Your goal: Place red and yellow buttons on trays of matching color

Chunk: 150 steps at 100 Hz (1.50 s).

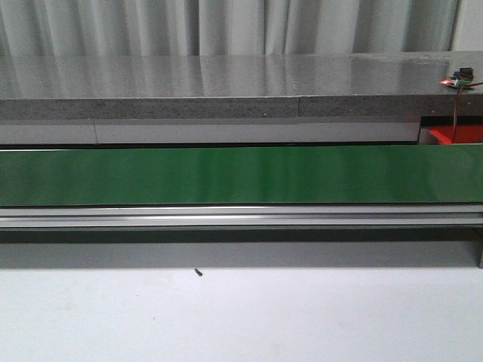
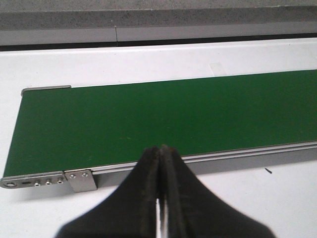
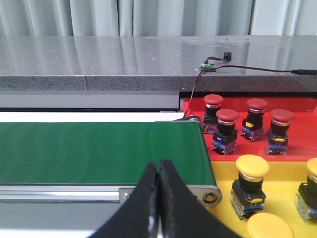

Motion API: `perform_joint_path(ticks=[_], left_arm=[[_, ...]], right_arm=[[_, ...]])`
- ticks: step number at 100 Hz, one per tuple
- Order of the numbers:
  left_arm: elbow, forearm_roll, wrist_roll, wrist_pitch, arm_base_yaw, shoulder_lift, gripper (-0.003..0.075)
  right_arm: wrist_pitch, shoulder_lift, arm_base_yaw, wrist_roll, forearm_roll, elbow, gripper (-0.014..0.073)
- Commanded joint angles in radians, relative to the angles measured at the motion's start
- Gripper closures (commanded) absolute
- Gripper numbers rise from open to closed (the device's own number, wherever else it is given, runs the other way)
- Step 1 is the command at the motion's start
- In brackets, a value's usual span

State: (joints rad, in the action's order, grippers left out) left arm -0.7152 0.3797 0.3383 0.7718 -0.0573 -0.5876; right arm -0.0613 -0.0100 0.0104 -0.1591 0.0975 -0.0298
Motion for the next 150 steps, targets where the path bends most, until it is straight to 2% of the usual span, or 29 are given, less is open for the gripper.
perform_joint_path(ticks=[1, 17, 27, 32, 36, 59, 74, 106, 113, 150], left_arm=[[-0.011, -0.027, -0.036, -0.096, 0.011, 0.023, 0.074], [0.1, -0.165, -0.161, -0.36, 0.068, 0.077, 0.074], [0.2, -0.348, -0.338, -0.582, 0.118, 0.115, 0.074], [0.246, -0.437, -0.435, -0.653, 0.131, 0.134, 0.074], [0.28, -0.463, -0.461, -0.685, 0.136, 0.153, 0.074], [0.43, -0.457, -0.447, -0.696, 0.109, 0.309, 0.074], [0.544, -0.36, -0.338, -0.761, 0.076, 0.411, 0.074], [0.764, -0.321, -0.338, -0.844, 0.076, 0.63, 0.074], [0.758, -0.321, -0.338, -0.796, 0.076, 0.626, 0.074], [0.763, -0.321, -0.338, -0.829, 0.076, 0.626, 0.074]], right_arm=[[0.074, -0.019, -0.006, -0.001, 0.015, 0.019, 0.071], [0.073, -0.019, -0.006, -0.001, 0.015, 0.019, 0.071], [0.073, -0.019, -0.006, -0.001, 0.015, 0.019, 0.071], [0.073, -0.019, -0.006, -0.001, 0.015, 0.019, 0.071], [0.073, -0.019, -0.006, -0.001, 0.015, 0.019, 0.071], [0.073, -0.019, -0.006, -0.001, 0.015, 0.019, 0.071], [0.073, -0.019, -0.006, -0.001, 0.015, 0.019, 0.071], [0.073, -0.019, -0.006, -0.001, 0.015, 0.019, 0.071], [0.073, -0.018, -0.006, -0.001, 0.015, 0.019, 0.071], [0.073, -0.017, -0.006, -0.001, 0.015, 0.019, 0.071]])
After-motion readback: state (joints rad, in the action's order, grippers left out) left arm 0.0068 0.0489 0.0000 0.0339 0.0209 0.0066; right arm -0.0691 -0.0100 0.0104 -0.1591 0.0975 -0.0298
